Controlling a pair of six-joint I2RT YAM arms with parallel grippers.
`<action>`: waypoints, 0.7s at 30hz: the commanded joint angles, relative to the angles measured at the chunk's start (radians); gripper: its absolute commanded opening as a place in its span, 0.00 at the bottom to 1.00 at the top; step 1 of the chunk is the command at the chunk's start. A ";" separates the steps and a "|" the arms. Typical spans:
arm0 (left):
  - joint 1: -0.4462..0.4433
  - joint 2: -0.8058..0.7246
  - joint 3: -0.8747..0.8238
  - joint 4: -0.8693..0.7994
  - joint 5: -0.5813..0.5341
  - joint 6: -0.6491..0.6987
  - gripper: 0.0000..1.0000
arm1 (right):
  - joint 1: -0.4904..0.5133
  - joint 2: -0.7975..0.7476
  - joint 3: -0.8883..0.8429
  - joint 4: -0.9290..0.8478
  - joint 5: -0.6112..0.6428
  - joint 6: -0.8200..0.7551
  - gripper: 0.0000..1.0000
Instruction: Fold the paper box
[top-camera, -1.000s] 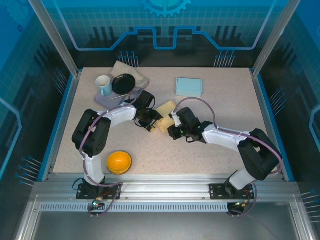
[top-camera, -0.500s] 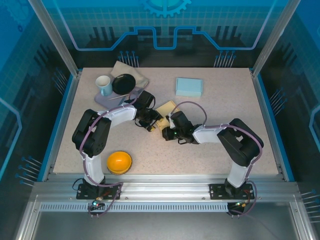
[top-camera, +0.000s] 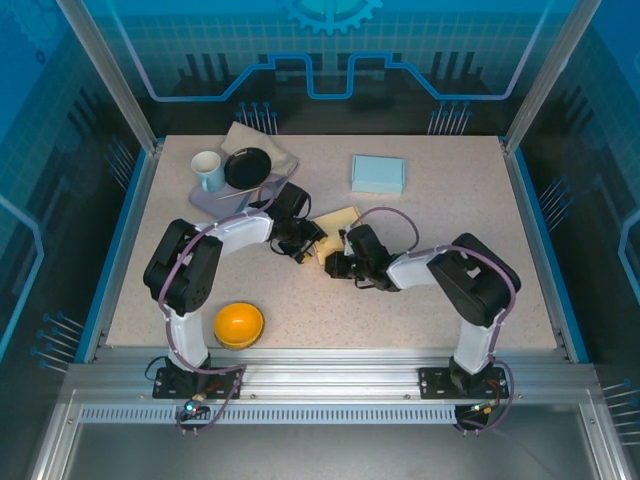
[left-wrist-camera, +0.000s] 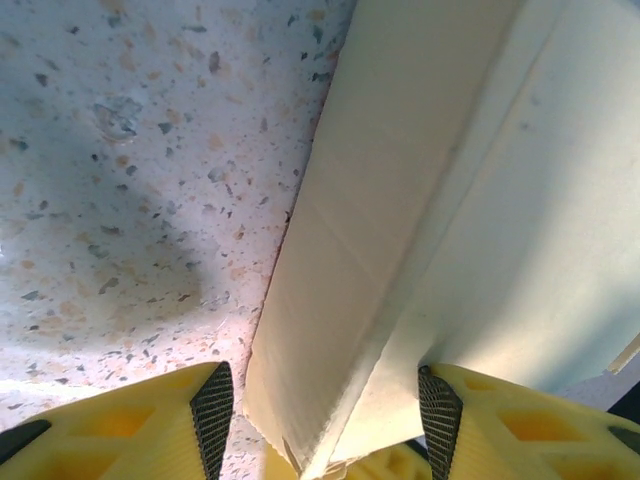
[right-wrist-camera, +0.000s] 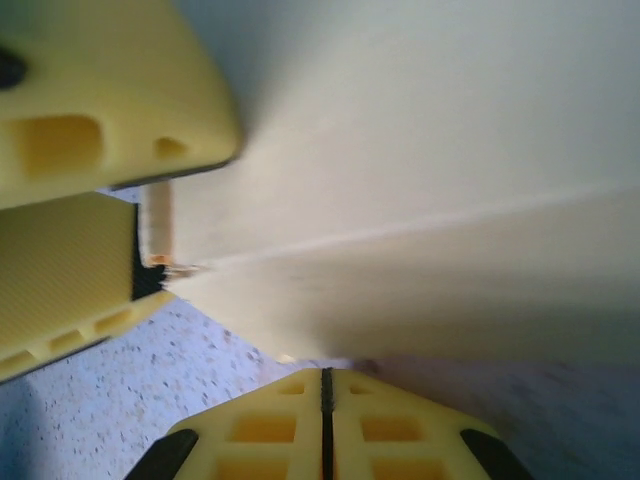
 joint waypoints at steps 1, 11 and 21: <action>0.001 0.003 0.014 -0.172 -0.042 0.025 0.56 | -0.046 -0.114 -0.040 -0.080 -0.008 -0.018 0.09; 0.003 -0.054 0.224 -0.284 -0.111 0.188 0.58 | -0.229 -0.326 -0.094 -0.380 -0.017 -0.179 0.07; 0.076 0.143 0.520 -0.264 -0.052 0.662 0.59 | -0.290 -0.260 -0.069 -0.317 -0.114 -0.121 0.02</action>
